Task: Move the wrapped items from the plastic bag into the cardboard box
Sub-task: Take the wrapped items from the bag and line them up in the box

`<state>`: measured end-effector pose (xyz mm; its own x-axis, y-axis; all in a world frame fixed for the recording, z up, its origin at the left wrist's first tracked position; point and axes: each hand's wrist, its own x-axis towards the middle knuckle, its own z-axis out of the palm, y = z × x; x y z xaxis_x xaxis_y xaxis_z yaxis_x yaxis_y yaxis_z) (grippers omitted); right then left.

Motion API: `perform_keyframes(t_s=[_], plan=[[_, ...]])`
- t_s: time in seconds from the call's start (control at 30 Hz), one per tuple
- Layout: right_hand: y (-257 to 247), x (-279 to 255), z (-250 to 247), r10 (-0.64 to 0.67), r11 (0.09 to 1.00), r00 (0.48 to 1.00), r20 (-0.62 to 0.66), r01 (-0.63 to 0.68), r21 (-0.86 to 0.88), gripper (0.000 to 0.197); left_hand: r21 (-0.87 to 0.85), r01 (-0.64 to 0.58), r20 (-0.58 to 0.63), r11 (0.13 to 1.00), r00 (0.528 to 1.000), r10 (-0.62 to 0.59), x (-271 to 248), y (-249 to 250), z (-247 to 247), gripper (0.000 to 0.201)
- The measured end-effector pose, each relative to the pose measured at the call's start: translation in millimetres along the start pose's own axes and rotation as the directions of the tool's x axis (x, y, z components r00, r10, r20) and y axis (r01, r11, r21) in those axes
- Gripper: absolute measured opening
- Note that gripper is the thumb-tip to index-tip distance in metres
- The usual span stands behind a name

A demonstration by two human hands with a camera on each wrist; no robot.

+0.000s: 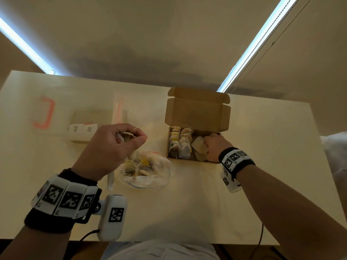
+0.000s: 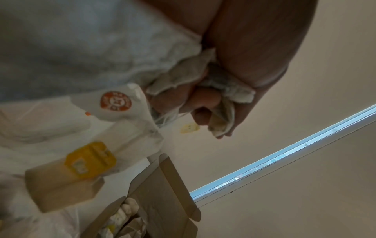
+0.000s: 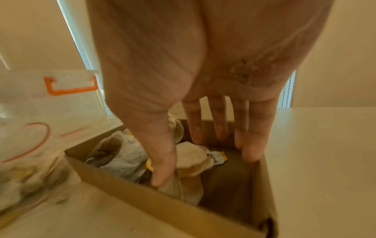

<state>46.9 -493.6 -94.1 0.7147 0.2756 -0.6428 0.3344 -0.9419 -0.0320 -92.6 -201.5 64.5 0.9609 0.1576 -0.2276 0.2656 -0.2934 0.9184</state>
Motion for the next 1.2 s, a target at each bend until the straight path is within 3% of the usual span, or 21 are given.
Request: perform_keyframes(t_s=[0.07,0.2,0.33,0.53,0.73,0.8,0.93,1.0,1.2], plan=[[-4,2,12,-0.023,1.000,1.000,0.009,0.022,0.021,0.060,-0.001,0.017,0.003,1.000,1.000,-0.017,2,-3,4,0.008],[-20,7,34,0.110,0.976,0.994,-0.021,-0.104,0.192,0.075,-0.005,0.039,0.017,0.999,0.999,-0.038,7,-8,12,0.006],[-28,6,45,0.190,0.954,0.976,-0.108,-0.157,0.255,0.067,-0.002,0.049,0.011,0.999,0.999,-0.049,11,-11,13,0.007],[-21,6,30,0.258,0.918,0.966,-0.018,-0.239,0.315,0.034,-0.038,0.041,0.008,0.998,0.999,-0.041,11,-11,11,0.006],[-16,12,-22,0.260,0.917,0.964,0.060,-0.266,0.297,0.031,-0.041,0.019,0.019,0.999,1.000,-0.018,16,-13,12,0.004],[-16,16,-31,0.267,0.875,0.964,0.000,-0.242,0.419,0.027,-0.059,0.023,0.026,0.998,0.999,-0.022,17,-14,15,0.003],[-10,11,-25,0.354,0.682,0.916,-0.188,-0.115,0.723,0.034,-0.082,0.035,0.036,0.996,0.999,-0.032,17,-18,15,0.003],[-6,7,-16,0.355,0.696,0.912,-0.203,-0.113,0.709,0.037,-0.082,0.043,0.036,0.996,0.999,-0.040,16,-21,13,0.004],[-16,12,8,0.303,0.852,0.953,0.012,-0.276,0.445,0.054,-0.075,0.075,0.035,0.994,0.997,-0.072,13,-23,14,0.004]])
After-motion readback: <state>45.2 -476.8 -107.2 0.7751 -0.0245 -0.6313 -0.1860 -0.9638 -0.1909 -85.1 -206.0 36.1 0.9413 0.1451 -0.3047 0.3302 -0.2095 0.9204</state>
